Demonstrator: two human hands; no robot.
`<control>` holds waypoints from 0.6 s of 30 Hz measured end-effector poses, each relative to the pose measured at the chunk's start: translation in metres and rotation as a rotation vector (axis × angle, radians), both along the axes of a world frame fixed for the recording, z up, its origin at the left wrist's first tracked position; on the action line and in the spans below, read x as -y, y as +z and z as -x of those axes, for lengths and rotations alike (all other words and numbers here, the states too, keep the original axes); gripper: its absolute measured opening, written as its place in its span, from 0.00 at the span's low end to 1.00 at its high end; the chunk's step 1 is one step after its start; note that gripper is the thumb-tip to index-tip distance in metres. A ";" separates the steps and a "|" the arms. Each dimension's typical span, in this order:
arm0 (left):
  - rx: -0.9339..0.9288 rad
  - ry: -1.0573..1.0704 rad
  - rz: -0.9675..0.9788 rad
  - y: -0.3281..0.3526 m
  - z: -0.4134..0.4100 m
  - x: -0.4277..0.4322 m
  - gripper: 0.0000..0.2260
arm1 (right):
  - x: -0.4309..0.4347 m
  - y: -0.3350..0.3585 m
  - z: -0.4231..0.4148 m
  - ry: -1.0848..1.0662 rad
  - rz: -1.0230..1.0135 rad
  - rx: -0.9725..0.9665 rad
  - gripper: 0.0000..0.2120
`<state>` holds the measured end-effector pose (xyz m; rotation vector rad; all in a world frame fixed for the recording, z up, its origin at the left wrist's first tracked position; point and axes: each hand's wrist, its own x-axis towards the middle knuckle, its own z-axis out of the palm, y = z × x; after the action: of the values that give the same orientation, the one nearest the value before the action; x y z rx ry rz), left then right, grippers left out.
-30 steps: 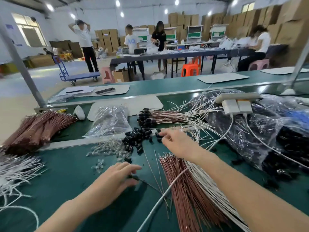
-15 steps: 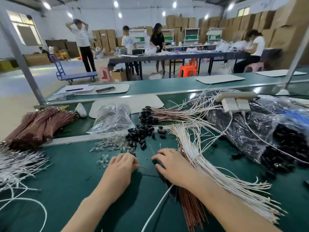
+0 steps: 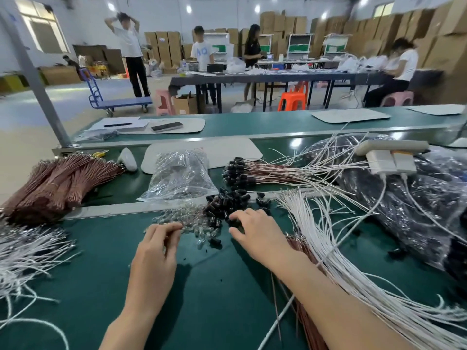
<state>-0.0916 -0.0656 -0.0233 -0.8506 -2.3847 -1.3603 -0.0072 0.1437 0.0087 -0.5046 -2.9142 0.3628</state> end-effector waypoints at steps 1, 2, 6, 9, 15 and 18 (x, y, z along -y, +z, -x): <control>-0.004 0.000 0.004 0.000 0.000 0.000 0.06 | 0.001 -0.003 0.004 -0.005 -0.024 0.007 0.18; -0.010 -0.005 0.005 0.001 0.000 0.000 0.05 | 0.002 -0.005 0.007 -0.009 -0.036 -0.007 0.17; -0.028 -0.031 0.007 0.004 -0.001 -0.001 0.05 | 0.003 -0.008 0.008 0.016 0.007 -0.112 0.12; -0.054 -0.048 -0.004 0.004 -0.004 0.000 0.05 | 0.003 -0.001 -0.001 -0.015 0.316 -0.278 0.10; -0.109 -0.089 -0.007 0.005 -0.011 -0.003 0.09 | 0.002 0.000 -0.026 -0.135 1.451 -0.701 0.14; -0.130 -0.095 0.013 0.004 -0.011 -0.004 0.08 | 0.003 -0.004 -0.023 -0.150 1.649 -0.769 0.12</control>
<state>-0.0802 -0.0618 -0.0190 -1.0342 -2.2831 -1.2833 0.0157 0.1409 0.0044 -0.4981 -1.2761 2.2242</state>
